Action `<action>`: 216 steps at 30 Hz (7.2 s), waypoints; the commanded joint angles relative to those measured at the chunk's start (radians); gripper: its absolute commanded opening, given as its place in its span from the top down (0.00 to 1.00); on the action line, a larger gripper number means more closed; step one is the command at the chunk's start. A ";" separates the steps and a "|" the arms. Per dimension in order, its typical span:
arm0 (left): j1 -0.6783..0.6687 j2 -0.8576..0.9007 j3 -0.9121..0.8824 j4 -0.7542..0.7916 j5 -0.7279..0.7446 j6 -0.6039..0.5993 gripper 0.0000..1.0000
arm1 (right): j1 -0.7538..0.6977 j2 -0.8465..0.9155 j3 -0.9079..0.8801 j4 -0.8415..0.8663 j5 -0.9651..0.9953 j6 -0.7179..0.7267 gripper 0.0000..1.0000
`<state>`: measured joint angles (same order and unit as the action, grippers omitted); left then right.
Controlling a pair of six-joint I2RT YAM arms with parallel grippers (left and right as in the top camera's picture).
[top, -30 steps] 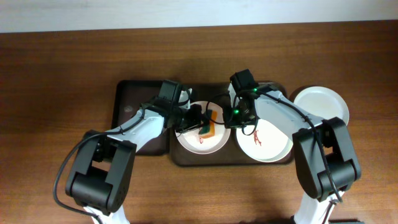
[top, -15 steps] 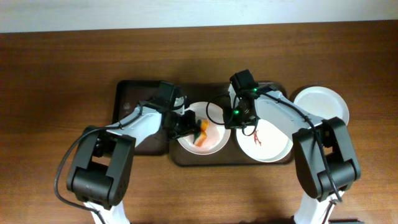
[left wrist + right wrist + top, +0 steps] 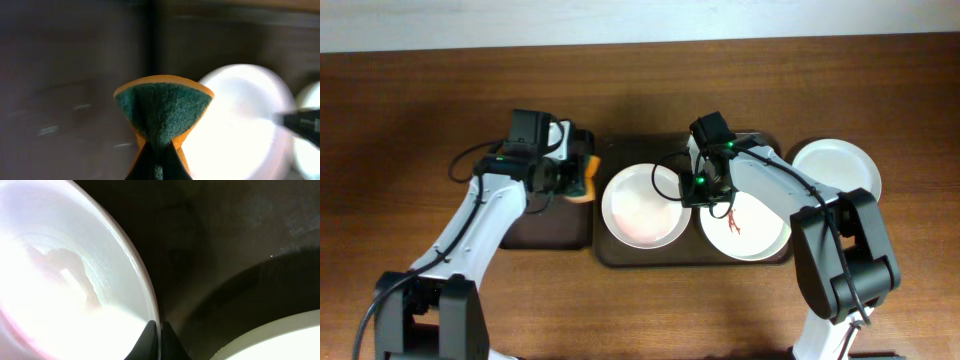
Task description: Clean dirty plates on tray and stack at the side
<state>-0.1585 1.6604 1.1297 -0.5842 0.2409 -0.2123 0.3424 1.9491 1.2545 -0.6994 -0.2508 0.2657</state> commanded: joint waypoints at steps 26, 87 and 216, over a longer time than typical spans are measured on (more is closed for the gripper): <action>0.021 0.178 -0.003 0.008 -0.203 0.075 0.46 | 0.003 -0.089 0.220 -0.139 0.235 -0.026 0.96; 0.004 0.178 -0.003 -0.031 -0.203 0.075 0.40 | -0.829 -0.112 0.159 -0.403 -0.157 -0.100 0.42; 0.004 -0.107 0.008 0.008 -0.177 0.072 1.00 | -0.093 -0.111 -0.139 0.140 0.110 0.289 0.86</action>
<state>-0.1513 1.5852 1.1141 -0.5831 0.0555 -0.1459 0.2443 1.8263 1.1034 -0.5632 -0.1715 0.5621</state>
